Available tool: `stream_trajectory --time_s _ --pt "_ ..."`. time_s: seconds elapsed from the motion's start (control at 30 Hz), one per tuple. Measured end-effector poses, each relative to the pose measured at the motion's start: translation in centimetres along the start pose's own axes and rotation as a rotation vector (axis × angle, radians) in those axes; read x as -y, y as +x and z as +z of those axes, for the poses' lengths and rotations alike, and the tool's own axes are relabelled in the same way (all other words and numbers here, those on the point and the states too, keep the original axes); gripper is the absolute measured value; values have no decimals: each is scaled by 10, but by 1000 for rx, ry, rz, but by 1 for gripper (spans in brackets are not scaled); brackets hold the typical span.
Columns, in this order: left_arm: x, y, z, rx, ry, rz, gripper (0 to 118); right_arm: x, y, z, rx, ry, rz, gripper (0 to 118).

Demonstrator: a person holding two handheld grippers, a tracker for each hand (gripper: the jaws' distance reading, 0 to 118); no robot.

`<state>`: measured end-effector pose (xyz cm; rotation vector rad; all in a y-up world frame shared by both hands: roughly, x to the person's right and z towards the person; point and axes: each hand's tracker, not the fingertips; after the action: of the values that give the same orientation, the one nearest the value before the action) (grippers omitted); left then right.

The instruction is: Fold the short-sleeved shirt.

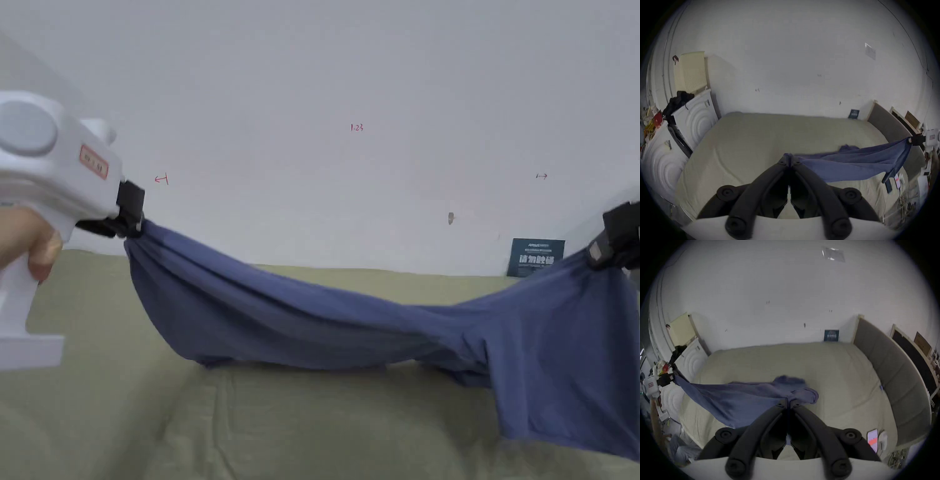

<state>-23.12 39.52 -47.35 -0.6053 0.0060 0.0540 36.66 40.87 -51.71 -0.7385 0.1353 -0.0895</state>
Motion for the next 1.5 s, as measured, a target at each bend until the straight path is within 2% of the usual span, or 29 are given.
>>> stream_trajectory --time_s 0.13,0.23,0.3,0.43,0.57,0.77,0.93,0.97,1.0,1.03,1.07,1.1,1.13,1.17,1.23,1.3,1.43,1.47,1.5 --pt "67 -1 25 40 -67 0 2 58 17 7 -1 -142 -42 3" --pt "123 -8 37 54 -126 37 2 105 26 13 -14 -185 -55 3" --pt "155 -14 42 56 -151 70 2 129 30 14 -30 -214 -91 2" --pt "217 -23 48 43 -214 106 2 174 33 16 -33 -271 -88 2" --pt "262 -29 53 70 -270 149 2 213 33 19 -36 -309 -88 3" --pt "315 -24 40 47 -337 155 2 274 29 -2 17 -346 -52 3" --pt "345 -22 18 41 -382 172 2 309 34 -27 63 -360 -76 3" --pt "349 -21 16 38 -388 166 6 312 35 -29 70 -360 -80 3" --pt "353 -24 9 16 -398 159 20 317 36 -32 80 -350 -81 3" --pt "356 -25 9 -20 -409 147 40 319 36 -32 88 -329 -84 8" --pt "357 -24 8 -17 -416 149 67 320 37 -30 91 -311 -80 20" --pt "359 -25 12 -18 -413 161 93 321 42 -32 94 -294 -85 54" --pt "359 -26 17 -14 -391 186 97 321 41 -27 108 -272 -88 80" --pt "357 -25 23 -9 -368 199 97 321 39 -20 100 -243 -89 93" --pt "353 -20 39 -5 -307 201 97 320 32 1 60 -148 -51 92" --pt "351 -9 51 -37 -229 142 97 322 22 16 63 -84 -20 93" --pt "358 17 65 -31 -134 50 93 343 -2 33 56 -50 52 90" --pt "360 22 66 -17 -140 51 87 348 -8 34 62 -58 65 82" --pt "362 29 65 10 -149 51 68 356 -10 31 71 -79 81 59"
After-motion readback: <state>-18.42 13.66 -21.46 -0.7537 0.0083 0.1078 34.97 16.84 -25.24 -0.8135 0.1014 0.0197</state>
